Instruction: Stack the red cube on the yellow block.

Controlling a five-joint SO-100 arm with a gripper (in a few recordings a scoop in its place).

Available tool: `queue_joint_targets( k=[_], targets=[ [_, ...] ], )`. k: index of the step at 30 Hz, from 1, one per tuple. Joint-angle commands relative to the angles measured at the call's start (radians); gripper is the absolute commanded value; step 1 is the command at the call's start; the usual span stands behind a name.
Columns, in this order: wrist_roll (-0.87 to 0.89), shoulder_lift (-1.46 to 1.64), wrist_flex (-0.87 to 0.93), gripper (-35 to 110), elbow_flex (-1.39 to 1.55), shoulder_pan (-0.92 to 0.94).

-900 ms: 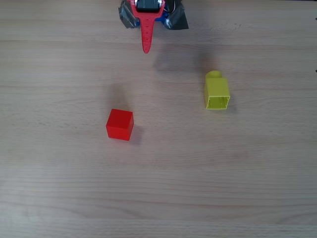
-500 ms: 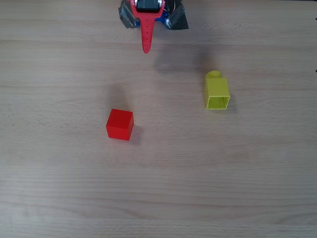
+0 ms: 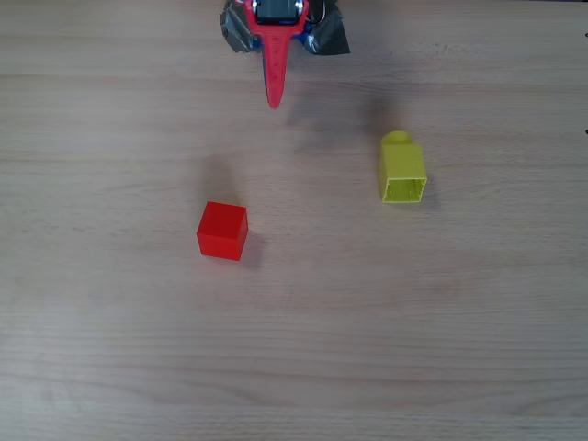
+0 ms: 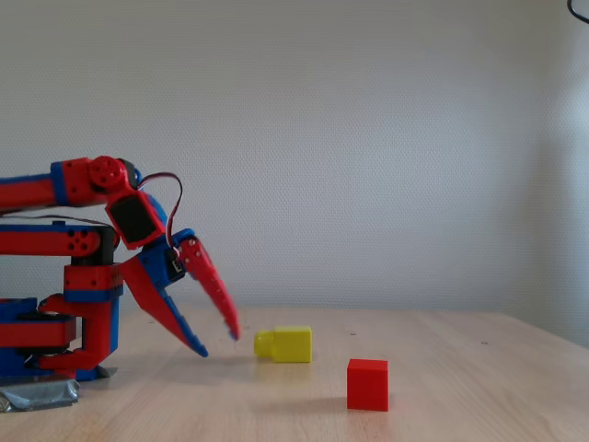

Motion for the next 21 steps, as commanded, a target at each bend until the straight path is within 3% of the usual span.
queue_joint_targets(
  k=[1, 10, 21],
  targets=[
    [0.031, -0.133, -0.140, 18, -0.124, 0.028],
    [-0.092, -0.569, -0.161, 40, -0.476, -0.061],
    [-0.034, -0.946, -0.285, 42, -0.643, -0.199]
  ],
)
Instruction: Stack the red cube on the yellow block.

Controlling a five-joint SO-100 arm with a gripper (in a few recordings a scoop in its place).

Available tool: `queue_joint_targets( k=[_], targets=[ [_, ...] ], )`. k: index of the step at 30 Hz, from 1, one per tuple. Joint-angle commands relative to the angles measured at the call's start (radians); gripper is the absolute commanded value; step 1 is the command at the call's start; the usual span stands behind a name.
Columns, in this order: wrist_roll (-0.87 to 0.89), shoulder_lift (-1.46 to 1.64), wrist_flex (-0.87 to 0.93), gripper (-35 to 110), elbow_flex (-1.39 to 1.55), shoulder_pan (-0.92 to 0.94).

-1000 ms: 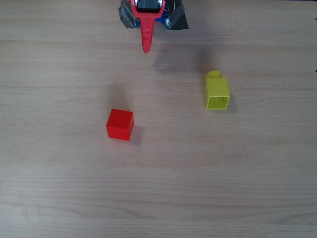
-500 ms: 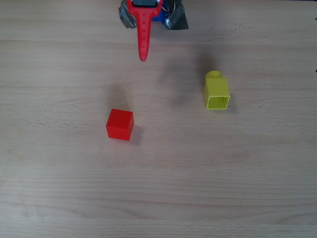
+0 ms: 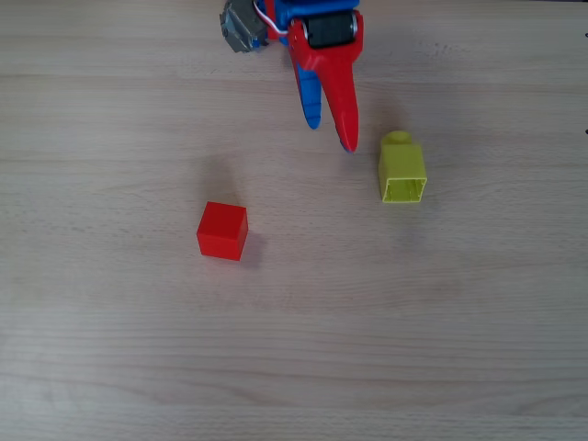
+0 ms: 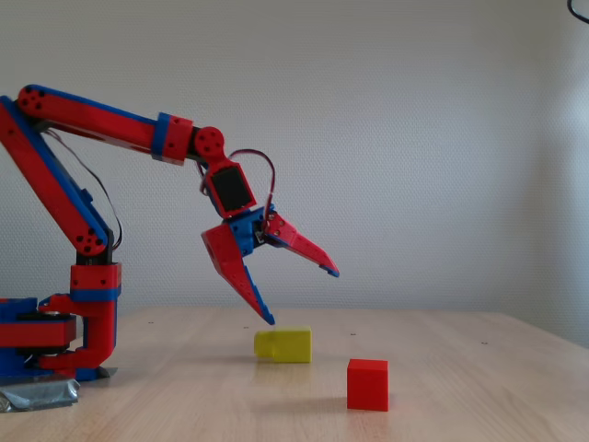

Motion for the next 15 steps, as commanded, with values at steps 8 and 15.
queue_joint_targets(
  k=[8, 15],
  targets=[
    [0.012, -0.087, -0.078, 42, -0.156, 0.155],
    [0.132, -0.206, -0.032, 42, -0.377, 0.262]
  ],
)
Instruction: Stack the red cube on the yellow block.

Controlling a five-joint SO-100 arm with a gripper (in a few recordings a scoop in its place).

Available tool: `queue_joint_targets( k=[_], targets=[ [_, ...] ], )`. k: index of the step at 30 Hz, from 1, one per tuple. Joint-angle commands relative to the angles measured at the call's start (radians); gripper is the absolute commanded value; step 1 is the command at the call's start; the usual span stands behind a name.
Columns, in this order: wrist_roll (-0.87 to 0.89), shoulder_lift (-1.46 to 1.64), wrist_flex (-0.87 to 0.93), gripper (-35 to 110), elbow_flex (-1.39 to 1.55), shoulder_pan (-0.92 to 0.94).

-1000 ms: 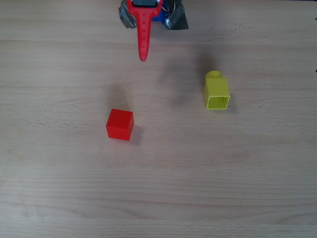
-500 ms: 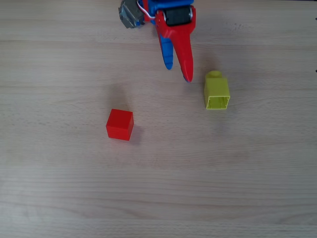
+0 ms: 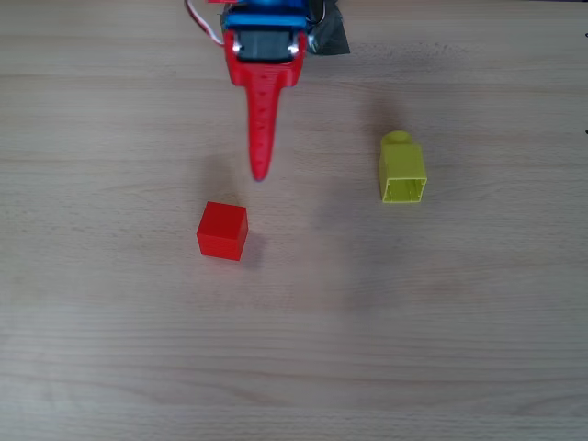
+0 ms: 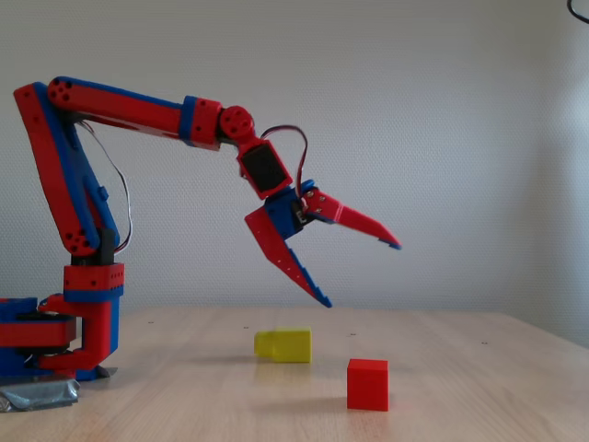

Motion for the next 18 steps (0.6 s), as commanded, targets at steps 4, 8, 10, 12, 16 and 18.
queue_joint_targets(
  k=[4, 8, 10, 12, 16, 18],
  targets=[
    [0.063, -0.071, 0.020, 42, -0.146, 0.092],
    [0.051, -0.132, 0.020, 42, -0.150, 0.112],
    [0.037, -0.158, 0.023, 42, -0.143, 0.126],
    [0.025, -0.196, 0.009, 42, -0.133, 0.135],
    [0.023, -0.258, 0.018, 42, -0.187, 0.166],
    [0.026, -0.293, 0.038, 42, -0.227, 0.187]
  ],
)
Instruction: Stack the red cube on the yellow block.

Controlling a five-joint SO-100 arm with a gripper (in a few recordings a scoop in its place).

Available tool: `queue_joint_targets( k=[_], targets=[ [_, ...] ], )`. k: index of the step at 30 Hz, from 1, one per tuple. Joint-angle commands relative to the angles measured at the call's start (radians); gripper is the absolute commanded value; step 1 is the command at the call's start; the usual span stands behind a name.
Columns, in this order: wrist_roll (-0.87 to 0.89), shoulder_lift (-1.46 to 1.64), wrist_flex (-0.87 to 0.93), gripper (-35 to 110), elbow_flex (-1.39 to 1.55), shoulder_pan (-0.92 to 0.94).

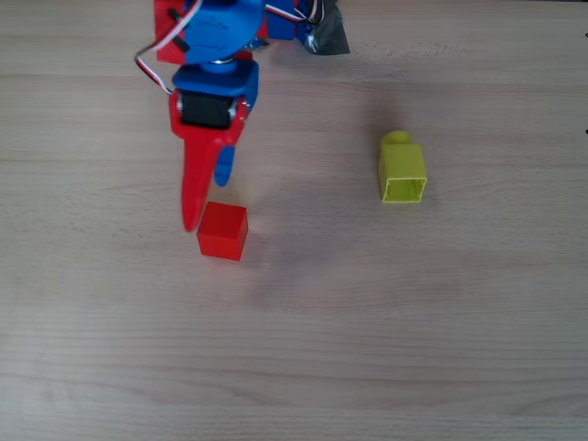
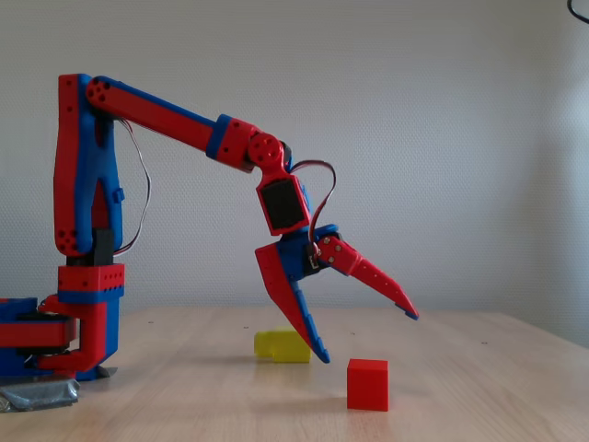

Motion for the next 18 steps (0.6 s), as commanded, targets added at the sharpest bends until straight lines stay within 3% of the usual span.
queue_joint_targets(
  k=[1, 18],
  targets=[
    [0.003, 0.003, 0.023, 42, -0.106, 0.040],
    [-0.005, 0.029, 0.091, 42, -0.112, 0.006]
  ],
)
